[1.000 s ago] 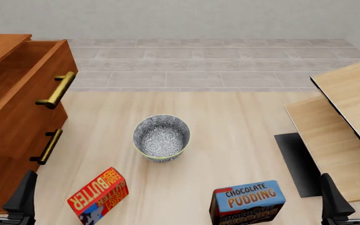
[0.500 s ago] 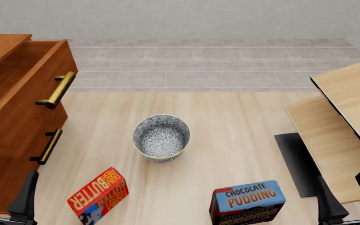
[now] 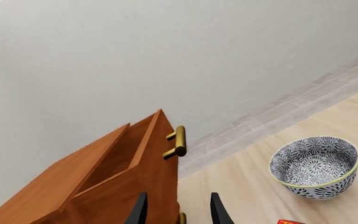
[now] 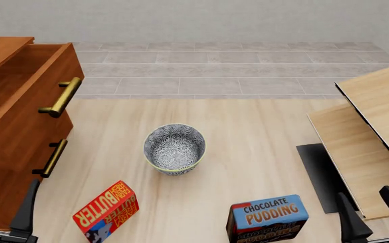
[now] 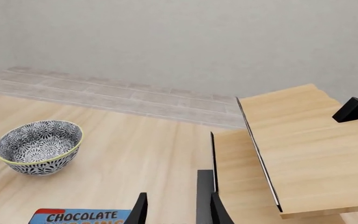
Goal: Close the top drawer of the cabinet.
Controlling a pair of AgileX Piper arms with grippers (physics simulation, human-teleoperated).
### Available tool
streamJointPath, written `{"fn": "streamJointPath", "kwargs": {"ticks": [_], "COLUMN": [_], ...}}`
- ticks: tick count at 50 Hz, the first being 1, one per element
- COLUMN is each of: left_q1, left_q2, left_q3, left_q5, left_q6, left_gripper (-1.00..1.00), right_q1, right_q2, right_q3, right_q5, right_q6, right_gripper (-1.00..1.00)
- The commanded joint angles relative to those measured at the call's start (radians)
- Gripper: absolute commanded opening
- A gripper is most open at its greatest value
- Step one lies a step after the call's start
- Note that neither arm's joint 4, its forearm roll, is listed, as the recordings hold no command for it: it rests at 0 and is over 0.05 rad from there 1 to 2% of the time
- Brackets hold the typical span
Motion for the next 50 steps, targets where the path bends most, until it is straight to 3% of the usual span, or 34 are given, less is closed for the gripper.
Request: {"fn": "streamJointPath", "kwargs": {"ticks": [1, 16, 21, 24, 25, 33, 37, 47, 50], "left_q1": [-0.024, -0.067, -0.072, -0.077, -0.056, -0.047, -0.034, -0.022, -0.002], "left_q2": [0.060, 0.234, 0.304, 0.402, 0.480, 0.578, 0.651, 0.741, 0.816], "left_q3": [0.017, 0.057, 0.055, 0.060, 0.058, 0.055, 0.061, 0.061, 0.061], "left_q5": [-0.101, -0.322, -0.384, -0.483, -0.516, -0.617, -0.705, -0.808, -0.909], "left_q6": [0.099, 0.205, 0.210, 0.236, 0.246, 0.255, 0.302, 0.348, 0.397], "left_gripper": [1.00, 1.00, 1.00, 1.00, 1.00, 1.00, 1.00, 1.00, 1.00], "right_q1": [0.007, 0.008, 0.008, 0.010, 0.010, 0.007, 0.009, 0.012, 0.013], "right_q2": [0.000, 0.000, 0.000, 0.000, 0.000, 0.001, 0.001, 0.000, 0.000], "right_q3": [0.000, 0.000, 0.000, 0.000, 0.000, 0.000, 0.000, 0.000, 0.000], "right_q5": [0.005, 0.009, 0.010, 0.009, 0.010, 0.010, 0.011, 0.011, 0.012], "right_q6": [-0.005, -0.004, -0.004, -0.005, -0.005, -0.005, -0.008, -0.012, -0.010], "right_gripper": [1.00, 1.00, 1.00, 1.00, 1.00, 1.00, 1.00, 1.00, 1.00]}}
